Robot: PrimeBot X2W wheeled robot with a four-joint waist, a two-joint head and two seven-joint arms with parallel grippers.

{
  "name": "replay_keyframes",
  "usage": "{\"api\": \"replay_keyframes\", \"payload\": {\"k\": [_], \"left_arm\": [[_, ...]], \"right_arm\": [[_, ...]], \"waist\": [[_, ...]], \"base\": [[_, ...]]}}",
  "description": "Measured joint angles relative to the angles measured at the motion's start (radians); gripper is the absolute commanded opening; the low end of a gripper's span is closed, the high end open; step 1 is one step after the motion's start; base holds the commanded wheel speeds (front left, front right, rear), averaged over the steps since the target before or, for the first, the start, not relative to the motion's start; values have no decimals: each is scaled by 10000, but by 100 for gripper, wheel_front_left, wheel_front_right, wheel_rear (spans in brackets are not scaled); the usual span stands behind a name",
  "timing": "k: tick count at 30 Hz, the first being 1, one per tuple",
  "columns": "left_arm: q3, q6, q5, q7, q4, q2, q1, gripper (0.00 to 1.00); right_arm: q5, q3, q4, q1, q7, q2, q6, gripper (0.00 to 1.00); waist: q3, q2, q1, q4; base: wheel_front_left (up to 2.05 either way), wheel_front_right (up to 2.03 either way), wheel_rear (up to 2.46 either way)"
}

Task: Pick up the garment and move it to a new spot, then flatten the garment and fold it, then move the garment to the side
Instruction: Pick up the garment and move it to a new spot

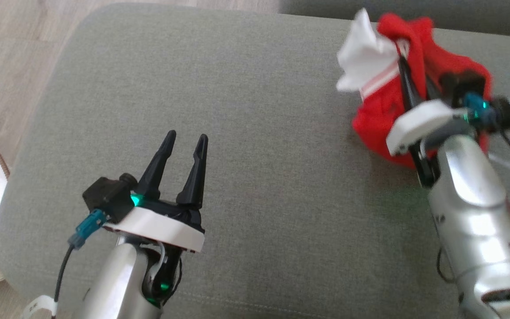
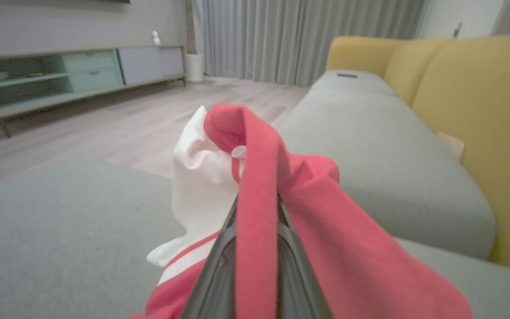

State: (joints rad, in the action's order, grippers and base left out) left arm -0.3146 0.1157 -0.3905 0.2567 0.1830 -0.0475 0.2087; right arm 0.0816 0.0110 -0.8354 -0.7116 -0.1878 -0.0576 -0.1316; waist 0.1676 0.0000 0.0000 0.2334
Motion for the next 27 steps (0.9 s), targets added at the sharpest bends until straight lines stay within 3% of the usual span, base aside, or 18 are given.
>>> {"api": "replay_keyframes", "payload": {"k": [8,13,15,22,23,24,25,27], "left_arm": [[-155,-96,-176,0,-8,0,-64,100],[-77,-102,-174,0,-19,0,-422,100],[-40,-104,-173,0,-23,-2,-504,100],[84,-105,-81,0,-192,-2,-537,100],[88,-100,-40,0,-192,-2,-538,100],[98,-100,-13,0,-192,-2,-538,100],[96,-96,17,0,-192,-2,-538,100],[105,-90,19,0,-190,-2,-538,100]], "right_arm": [[-1300,1657,61,-1683,-337,-56,0,0],[-1480,1906,-159,-2243,-337,-59,0,0],[-1511,1896,-307,-2039,-336,-59,0,0],[-1519,1425,-347,1024,-422,-75,0,0],[-1540,1530,-341,1369,-422,-73,0,31],[-1565,1628,-324,1645,-422,-69,0,89],[-1657,1710,-305,1847,-418,-59,0,100],[-1770,1808,-111,2075,-420,-54,0,100]], "waist": [[-297,0,0,176],[-514,0,0,140],[-564,0,0,72],[-586,0,0,-579],[-580,0,0,-685],[-575,0,0,-796],[-571,0,0,-908],[-571,0,0,-1131]], "base": [[0,0,0],[0,0,0],[0,0,0],[0,0,0],[0,0,0],[0,0,0],[0,0,0],[0,0,0]]}}
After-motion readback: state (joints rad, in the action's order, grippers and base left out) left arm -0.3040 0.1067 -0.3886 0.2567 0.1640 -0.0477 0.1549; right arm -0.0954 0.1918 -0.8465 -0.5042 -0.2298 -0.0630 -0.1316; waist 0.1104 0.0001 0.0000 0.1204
